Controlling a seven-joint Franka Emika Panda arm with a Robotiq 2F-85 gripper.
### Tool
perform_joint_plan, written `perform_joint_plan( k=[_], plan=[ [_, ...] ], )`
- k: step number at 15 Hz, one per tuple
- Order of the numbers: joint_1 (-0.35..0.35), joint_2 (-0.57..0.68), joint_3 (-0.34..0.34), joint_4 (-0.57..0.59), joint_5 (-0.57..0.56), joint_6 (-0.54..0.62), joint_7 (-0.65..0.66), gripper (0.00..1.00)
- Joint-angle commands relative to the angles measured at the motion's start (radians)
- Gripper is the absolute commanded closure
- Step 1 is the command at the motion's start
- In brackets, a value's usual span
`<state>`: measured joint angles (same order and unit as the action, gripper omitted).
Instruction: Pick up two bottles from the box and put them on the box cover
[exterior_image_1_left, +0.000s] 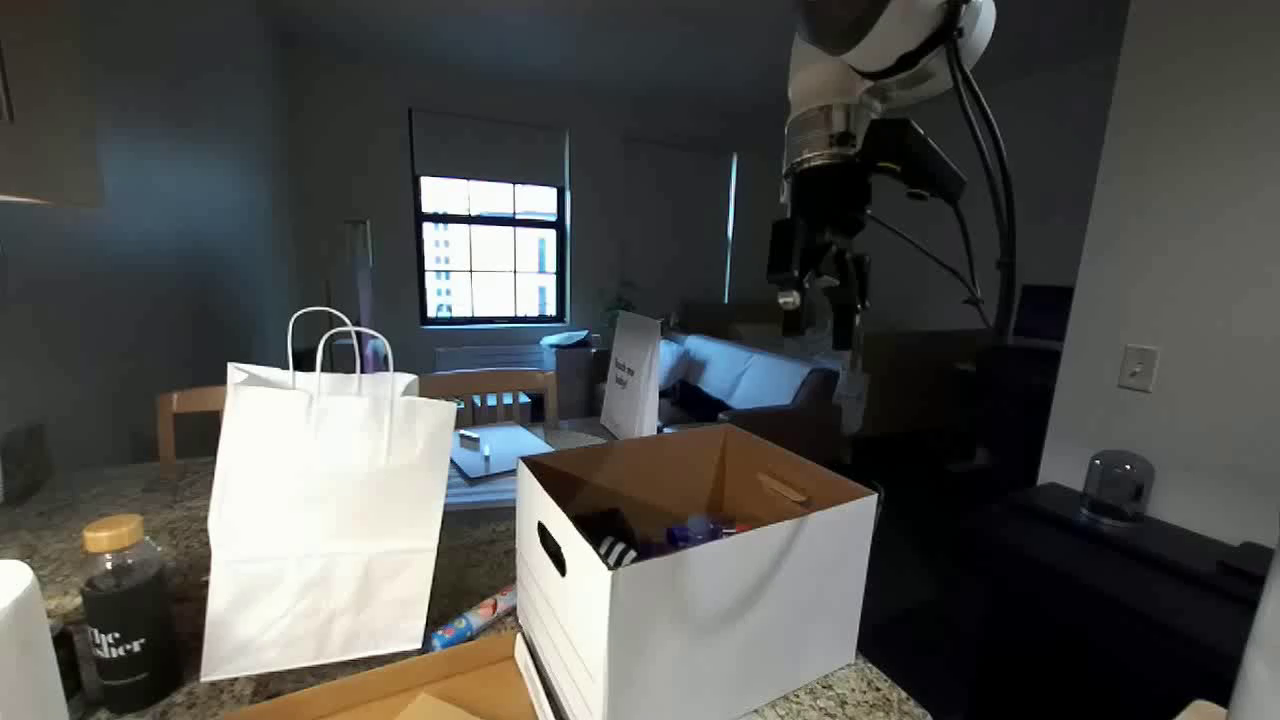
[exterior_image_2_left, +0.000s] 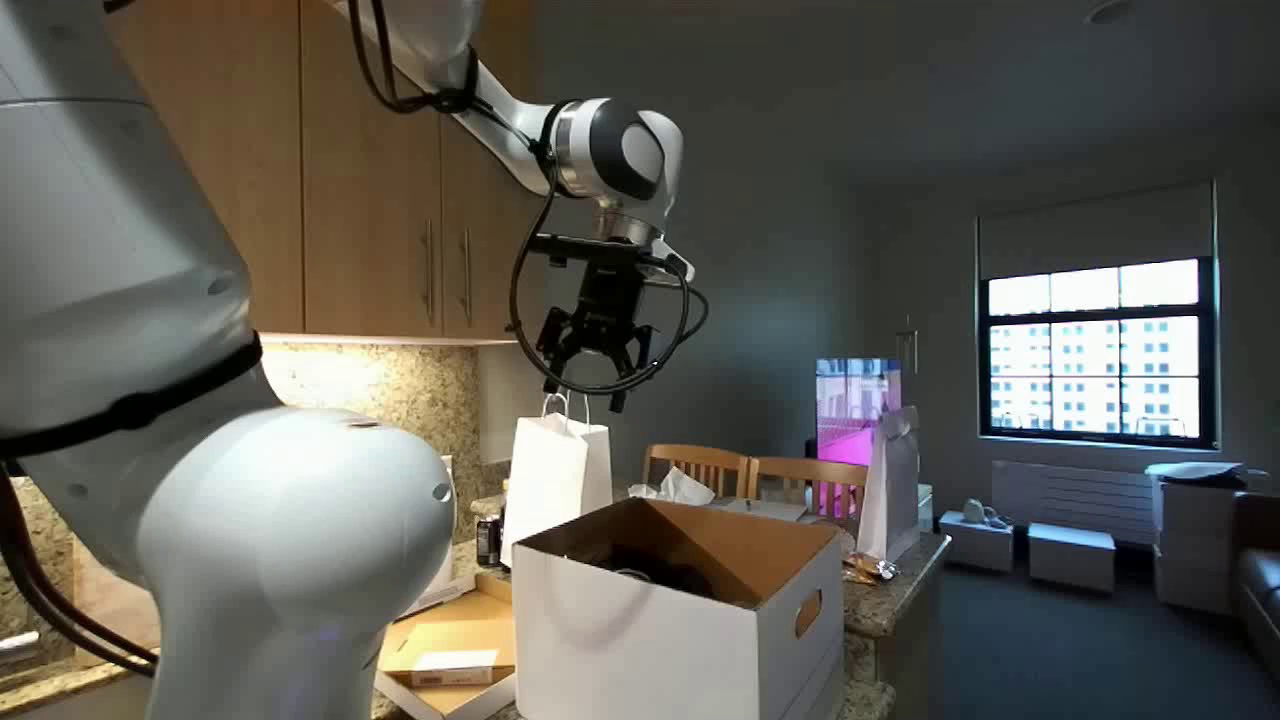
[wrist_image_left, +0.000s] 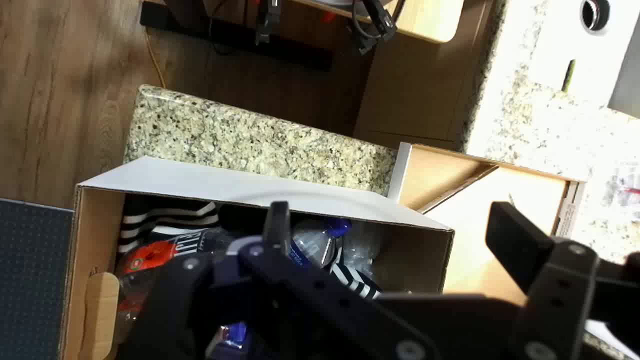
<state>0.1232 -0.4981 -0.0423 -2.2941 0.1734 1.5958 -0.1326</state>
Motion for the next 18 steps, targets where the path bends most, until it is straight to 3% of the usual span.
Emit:
perform_joint_plan(
  k=[1,16,18],
  plan=[
    [-0.023,0.001,0.018,0.002,0.007,-0.004,-0.008,0.0],
    [-0.023,0.001,0.018,0.002,0.007,-0.004,-0.008,0.0],
    [-0.046,0.025,0.043,0.013,-0.049,0.057,0.046,0.0]
  ],
)
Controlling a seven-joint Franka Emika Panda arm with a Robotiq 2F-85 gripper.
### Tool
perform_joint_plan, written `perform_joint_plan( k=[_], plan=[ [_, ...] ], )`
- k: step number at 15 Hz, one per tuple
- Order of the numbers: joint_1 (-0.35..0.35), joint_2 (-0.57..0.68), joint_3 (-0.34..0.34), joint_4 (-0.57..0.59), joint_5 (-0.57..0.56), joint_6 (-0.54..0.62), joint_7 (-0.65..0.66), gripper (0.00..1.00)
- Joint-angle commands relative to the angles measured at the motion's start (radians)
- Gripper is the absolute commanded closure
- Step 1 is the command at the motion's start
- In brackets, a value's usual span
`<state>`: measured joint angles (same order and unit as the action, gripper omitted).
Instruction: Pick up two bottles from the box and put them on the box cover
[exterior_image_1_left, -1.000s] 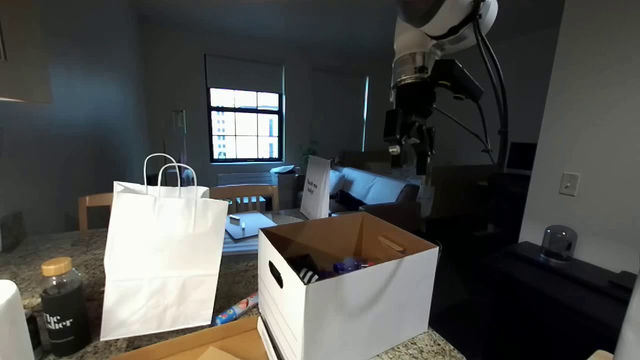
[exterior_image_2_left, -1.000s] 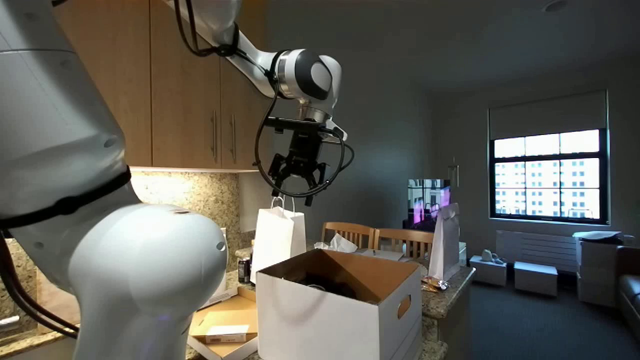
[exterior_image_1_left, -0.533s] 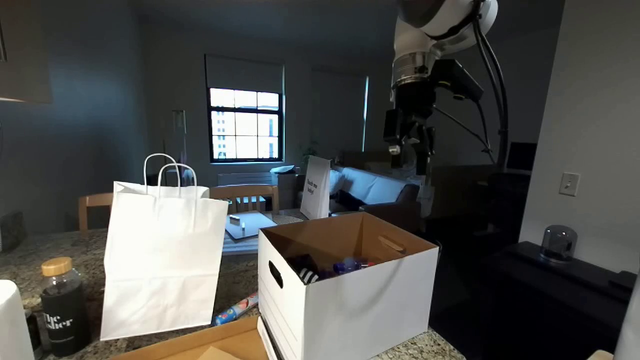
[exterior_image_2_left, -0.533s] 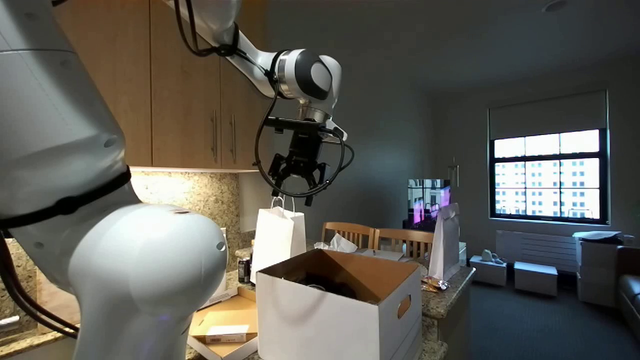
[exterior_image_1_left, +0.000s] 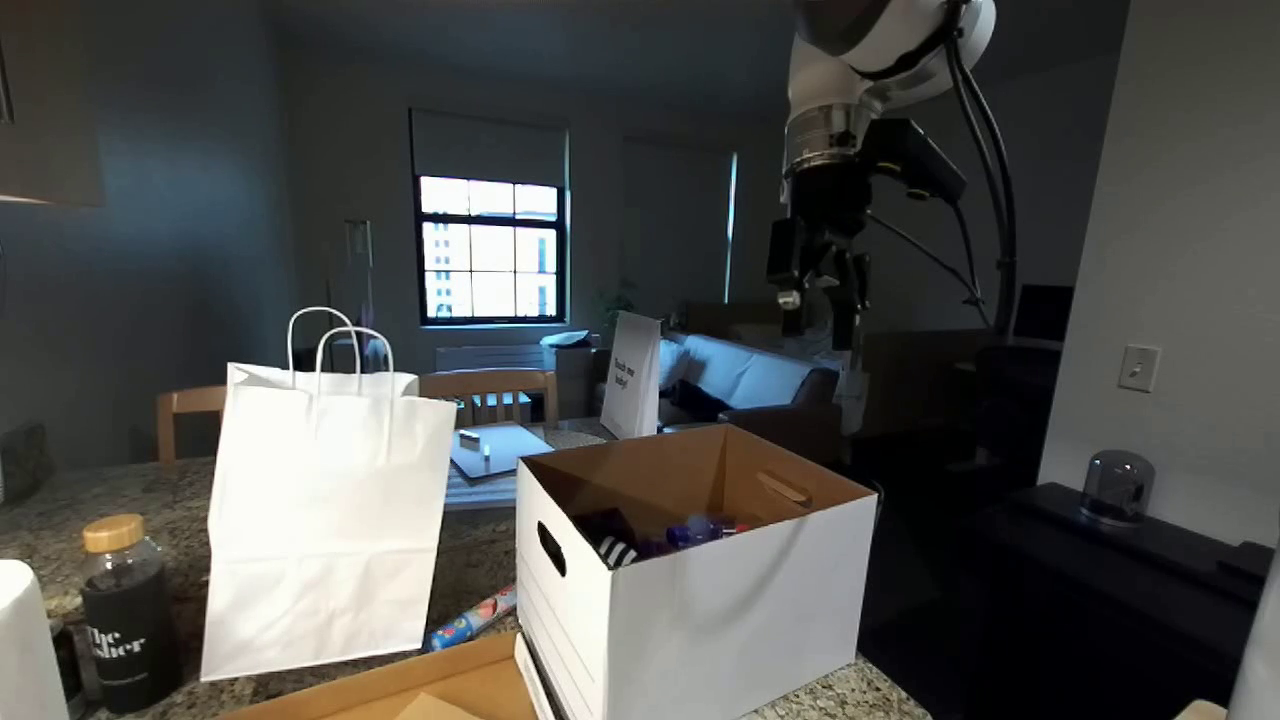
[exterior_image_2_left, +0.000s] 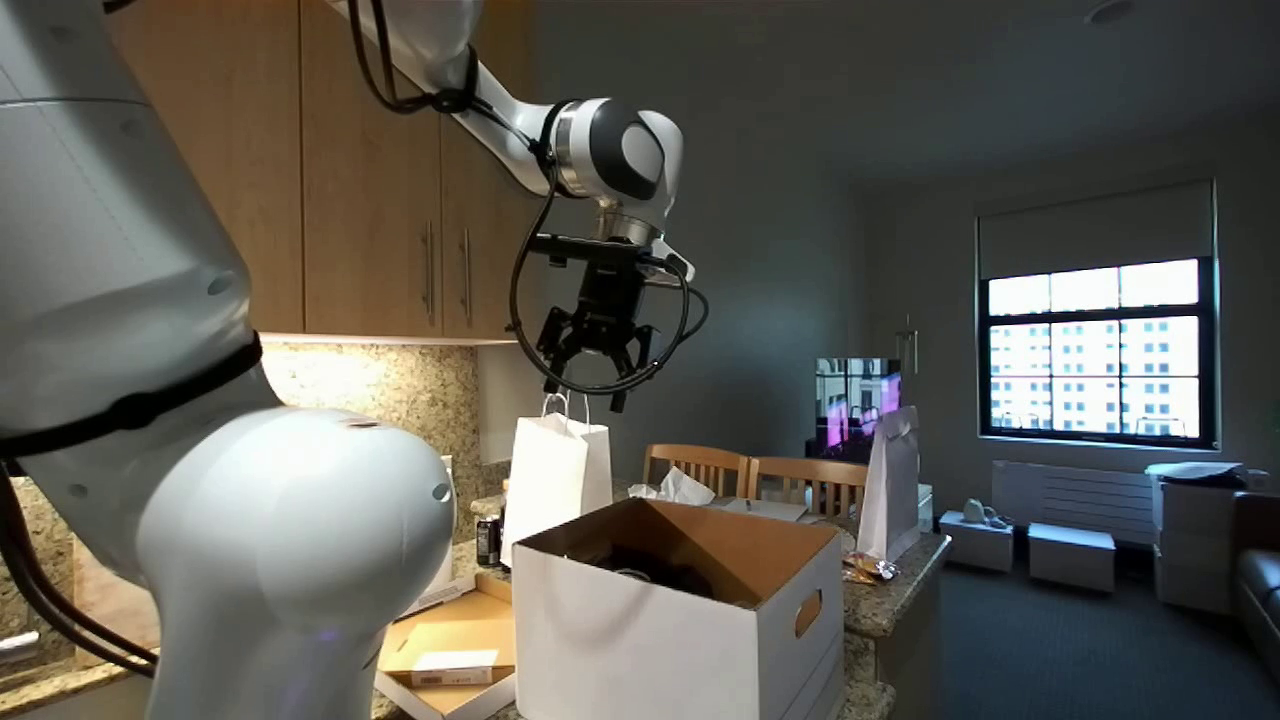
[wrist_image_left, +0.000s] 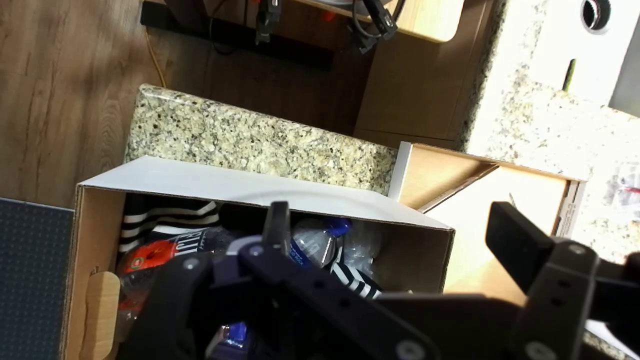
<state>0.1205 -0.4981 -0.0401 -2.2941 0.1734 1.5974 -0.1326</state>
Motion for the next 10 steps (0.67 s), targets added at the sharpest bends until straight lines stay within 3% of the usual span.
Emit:
perform_joint_plan(
  k=[1,5,10],
  plan=[
    [-0.052,0.037,0.046,0.021,-0.082,0.088,0.051,0.0],
    [-0.095,0.128,0.066,0.068,-0.146,0.273,0.179,0.0],
    [-0.123,0.242,0.132,0.079,-0.197,0.396,0.508,0.0]
  ],
)
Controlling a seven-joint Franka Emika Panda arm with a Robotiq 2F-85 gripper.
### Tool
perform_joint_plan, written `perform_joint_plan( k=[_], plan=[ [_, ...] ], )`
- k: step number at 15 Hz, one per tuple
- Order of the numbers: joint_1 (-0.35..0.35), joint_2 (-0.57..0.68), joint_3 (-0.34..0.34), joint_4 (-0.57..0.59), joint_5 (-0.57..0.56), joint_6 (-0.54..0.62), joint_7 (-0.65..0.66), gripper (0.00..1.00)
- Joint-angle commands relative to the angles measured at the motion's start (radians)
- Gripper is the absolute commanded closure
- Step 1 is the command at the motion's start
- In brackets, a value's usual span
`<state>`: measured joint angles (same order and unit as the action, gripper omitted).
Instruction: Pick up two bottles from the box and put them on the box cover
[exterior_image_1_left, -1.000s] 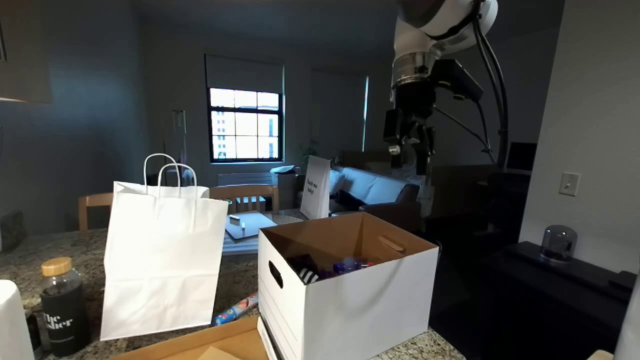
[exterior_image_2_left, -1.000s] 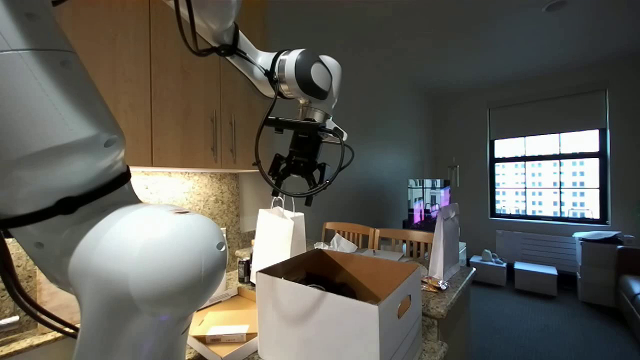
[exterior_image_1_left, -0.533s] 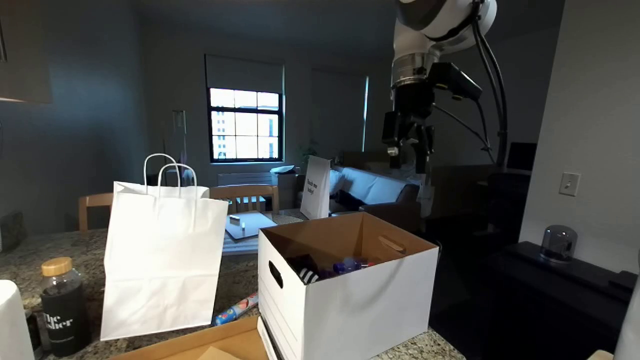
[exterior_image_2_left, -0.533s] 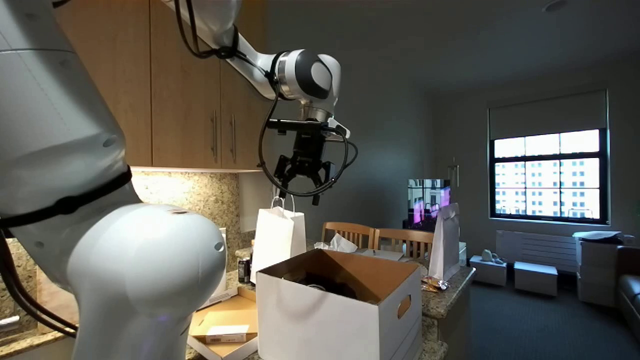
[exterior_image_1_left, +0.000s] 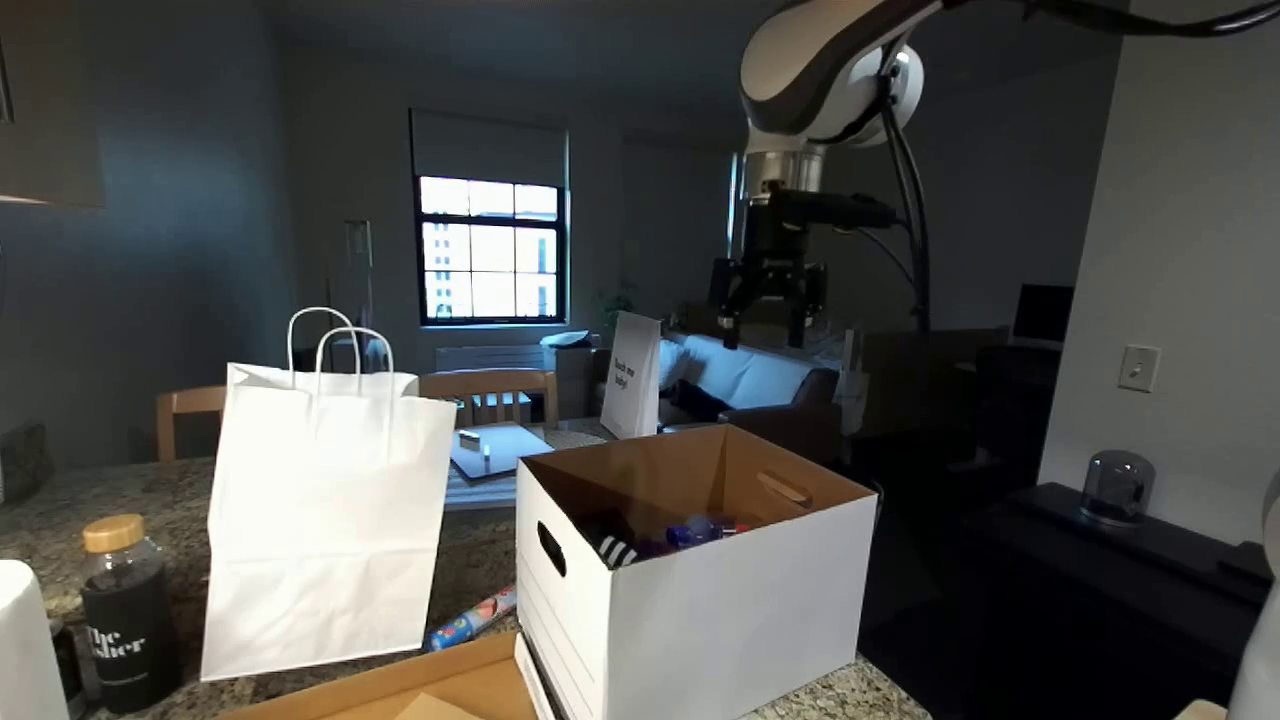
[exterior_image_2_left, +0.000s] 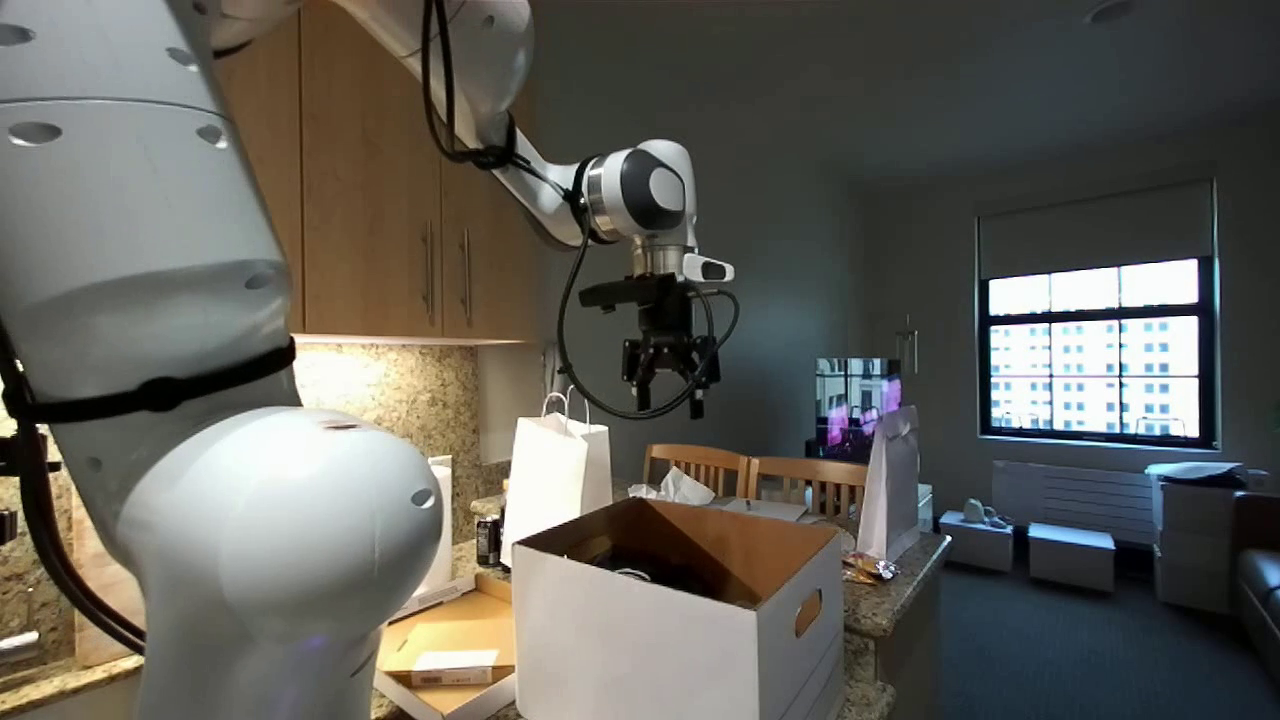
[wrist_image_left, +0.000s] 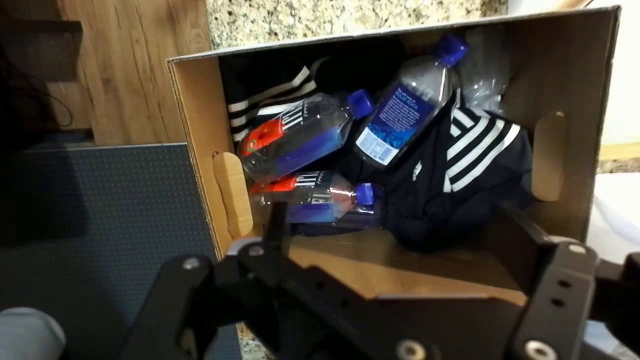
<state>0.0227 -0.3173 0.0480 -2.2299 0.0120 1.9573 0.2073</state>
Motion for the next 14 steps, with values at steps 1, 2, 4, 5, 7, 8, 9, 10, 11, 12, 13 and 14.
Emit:
perform_joint_plan(
  k=[1,2,4,5,7,8,9,10,11,12,13,14],
  plan=[
    [-0.028,0.076,0.053,0.015,-0.043,0.045,0.234,0.0],
    [-0.026,0.087,0.06,0.021,-0.038,0.036,0.298,0.0],
    [-0.01,0.078,0.045,0.009,-0.018,0.026,0.258,0.0],
    [-0.008,0.086,0.048,0.014,-0.018,0.026,0.272,0.0],
    [-0.008,0.088,0.048,0.014,-0.018,0.026,0.272,0.0],
    [-0.008,0.087,0.047,0.014,-0.018,0.026,0.272,0.0],
    [-0.009,0.092,0.046,0.012,-0.01,0.041,0.283,0.0],
    [-0.01,0.121,0.035,0.018,0.075,0.07,0.337,0.0],
    [-0.012,0.126,0.034,0.015,0.102,0.089,0.359,0.0],
    [-0.021,0.135,0.039,0.008,0.091,0.129,0.41,0.0],
    [-0.026,0.14,0.036,0.004,0.094,0.158,0.441,0.0],
    [-0.036,0.136,0.032,-0.008,0.068,0.195,0.49,0.0]
  ],
)
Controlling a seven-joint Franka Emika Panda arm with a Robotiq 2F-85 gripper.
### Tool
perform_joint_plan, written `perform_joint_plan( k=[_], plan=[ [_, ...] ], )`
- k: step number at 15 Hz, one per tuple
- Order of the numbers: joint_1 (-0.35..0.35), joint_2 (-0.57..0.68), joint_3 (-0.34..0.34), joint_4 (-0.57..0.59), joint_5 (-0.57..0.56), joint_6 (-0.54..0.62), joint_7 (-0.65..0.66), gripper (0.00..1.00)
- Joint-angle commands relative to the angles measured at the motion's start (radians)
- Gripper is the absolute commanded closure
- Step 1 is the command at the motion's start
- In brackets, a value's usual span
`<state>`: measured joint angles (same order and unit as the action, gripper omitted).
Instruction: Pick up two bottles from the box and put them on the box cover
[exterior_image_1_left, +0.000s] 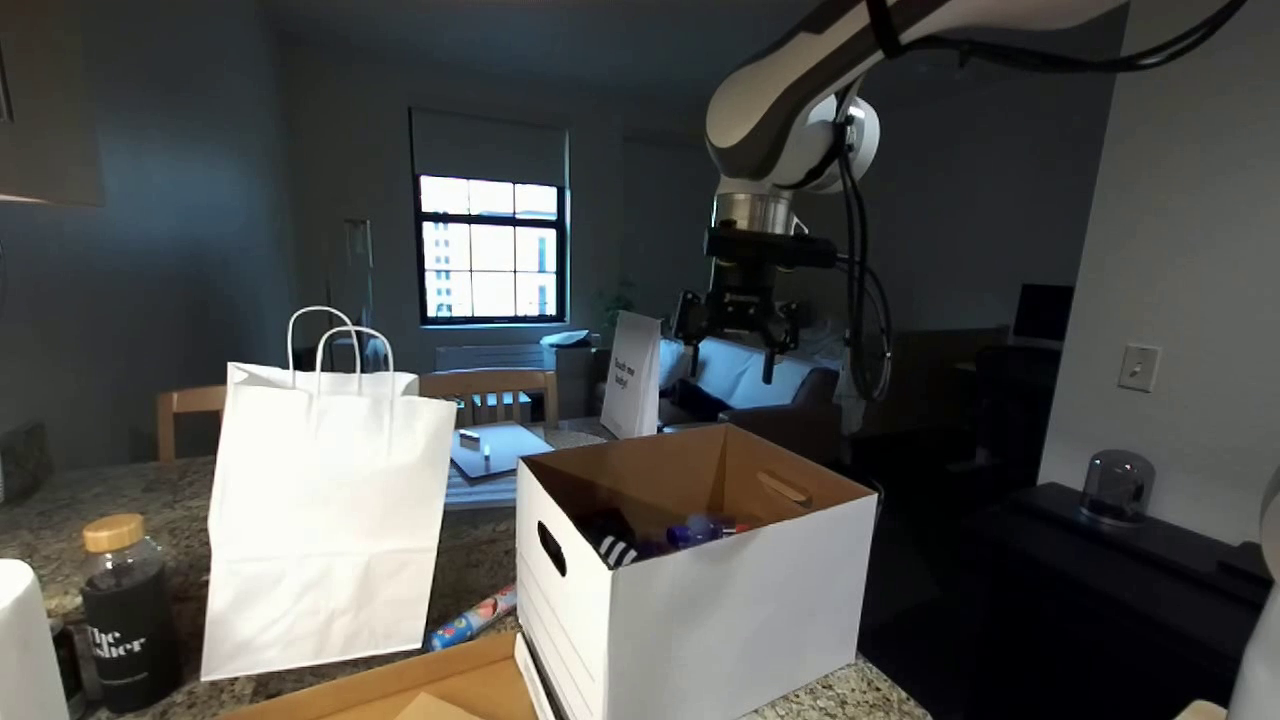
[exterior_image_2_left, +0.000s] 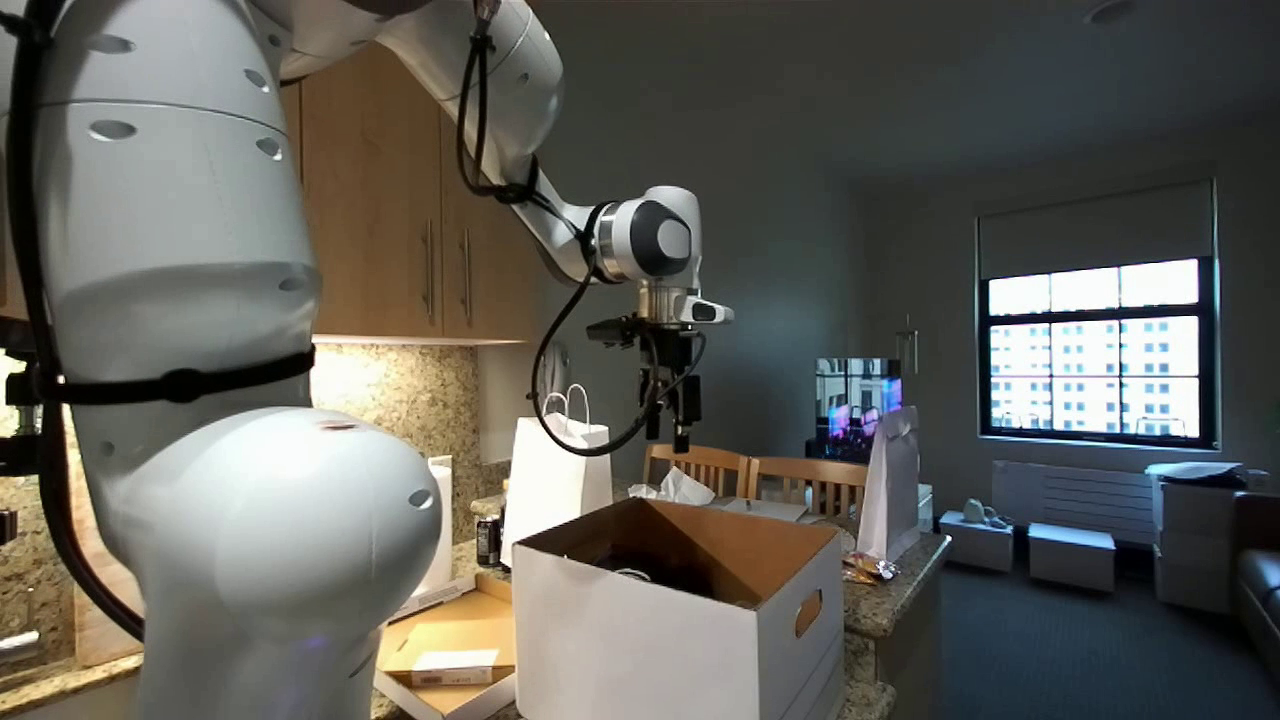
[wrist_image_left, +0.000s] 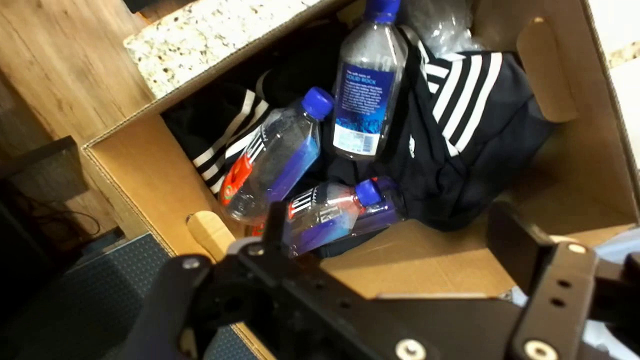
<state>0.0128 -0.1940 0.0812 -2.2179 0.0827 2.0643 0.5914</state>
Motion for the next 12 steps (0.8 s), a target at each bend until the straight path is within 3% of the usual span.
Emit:
perform_joint_plan(
  k=[1,4,5,6,11,12],
  plan=[
    [-0.034,0.011,-0.002,-0.03,-0.044,0.117,0.158,0.0],
    [-0.056,0.012,-0.008,-0.043,-0.11,0.182,0.304,0.0],
    [-0.048,0.017,-0.024,-0.042,-0.042,0.193,0.268,0.0],
    [-0.042,0.027,-0.019,-0.017,-0.075,0.148,0.24,0.0],
    [-0.041,0.028,-0.021,-0.017,-0.074,0.15,0.241,0.0],
    [-0.049,0.035,-0.005,-0.021,-0.118,0.203,0.328,0.0]
  ],
)
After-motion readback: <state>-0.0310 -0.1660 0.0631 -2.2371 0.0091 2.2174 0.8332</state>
